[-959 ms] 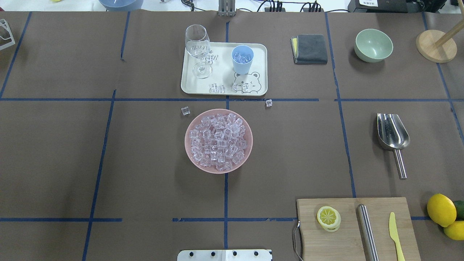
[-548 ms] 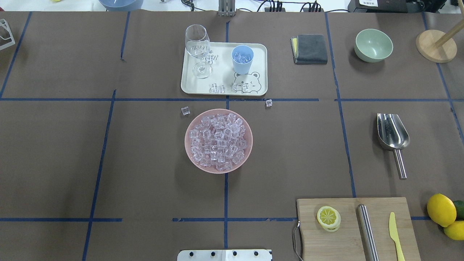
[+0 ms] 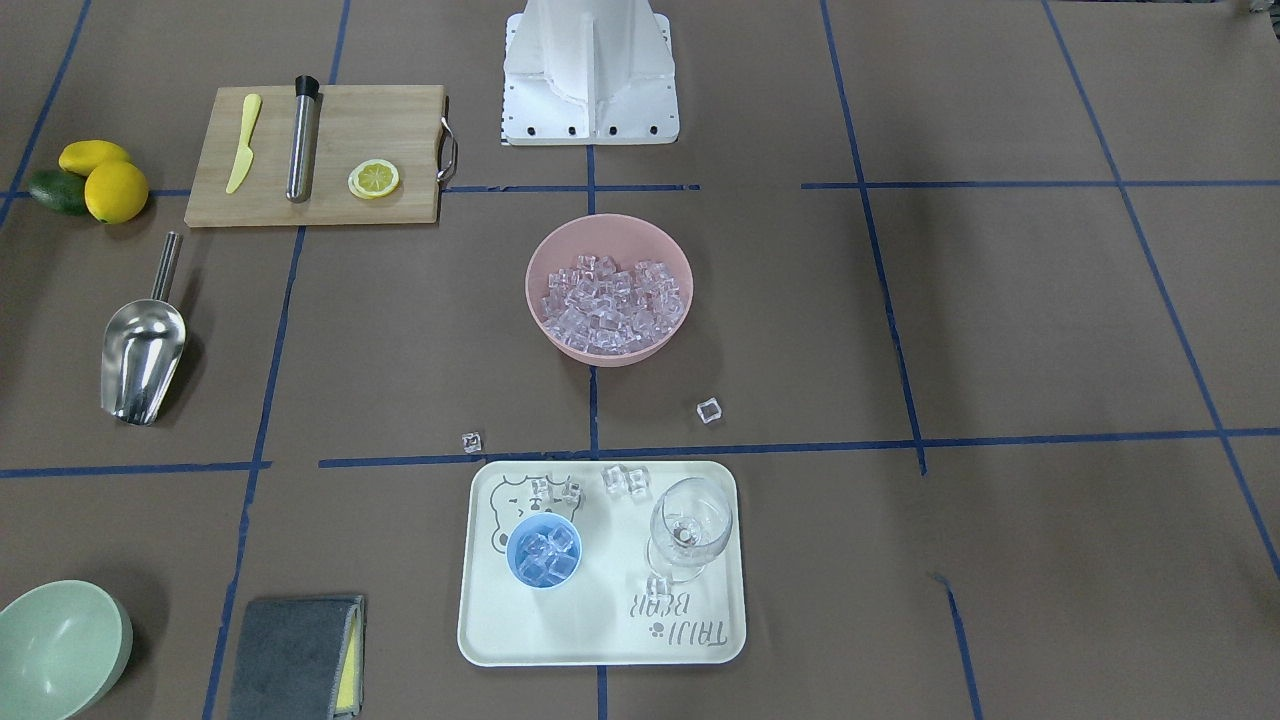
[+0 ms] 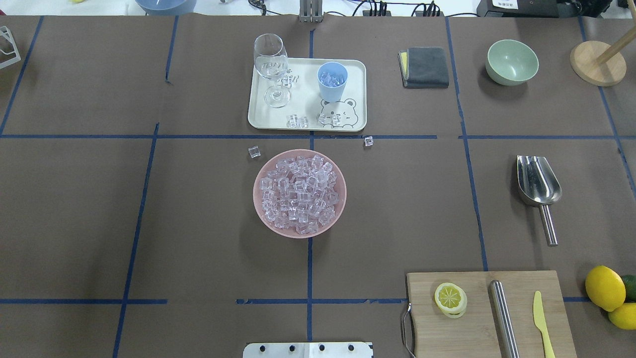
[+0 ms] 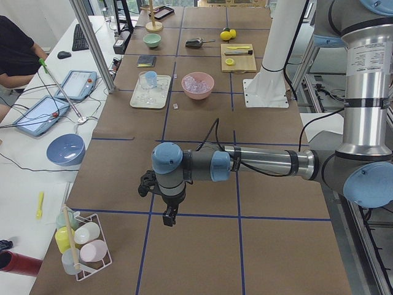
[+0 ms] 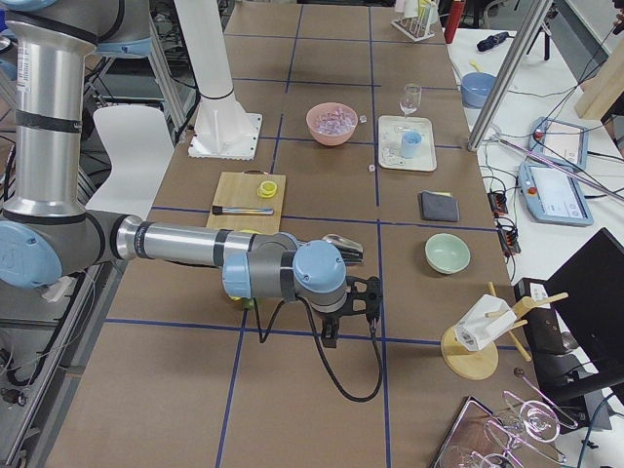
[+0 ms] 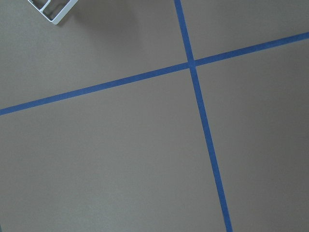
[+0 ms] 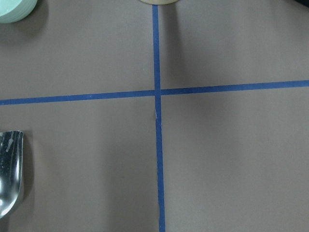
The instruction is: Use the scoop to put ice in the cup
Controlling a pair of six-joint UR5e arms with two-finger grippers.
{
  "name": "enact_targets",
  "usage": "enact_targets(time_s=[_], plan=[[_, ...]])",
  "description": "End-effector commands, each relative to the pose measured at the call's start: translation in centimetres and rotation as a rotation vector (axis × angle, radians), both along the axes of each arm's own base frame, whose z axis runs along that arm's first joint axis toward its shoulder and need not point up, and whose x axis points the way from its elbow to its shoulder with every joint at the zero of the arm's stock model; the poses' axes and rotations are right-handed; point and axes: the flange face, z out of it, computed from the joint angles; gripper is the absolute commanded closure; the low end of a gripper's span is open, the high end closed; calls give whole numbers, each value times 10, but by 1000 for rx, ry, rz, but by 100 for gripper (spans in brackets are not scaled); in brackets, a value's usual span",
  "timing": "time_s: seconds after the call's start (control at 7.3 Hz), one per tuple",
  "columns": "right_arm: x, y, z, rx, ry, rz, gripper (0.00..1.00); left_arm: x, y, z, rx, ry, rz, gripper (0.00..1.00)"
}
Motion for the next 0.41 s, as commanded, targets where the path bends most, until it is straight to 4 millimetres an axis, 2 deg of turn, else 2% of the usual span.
enact_targets(time_s=[0.0,0.27], plan=[[1,0,1,-1,8,1,0,0,0,0,4,1,0,0],[0,0,0,1,6,0,0,0,0,0,2,1,0,0]])
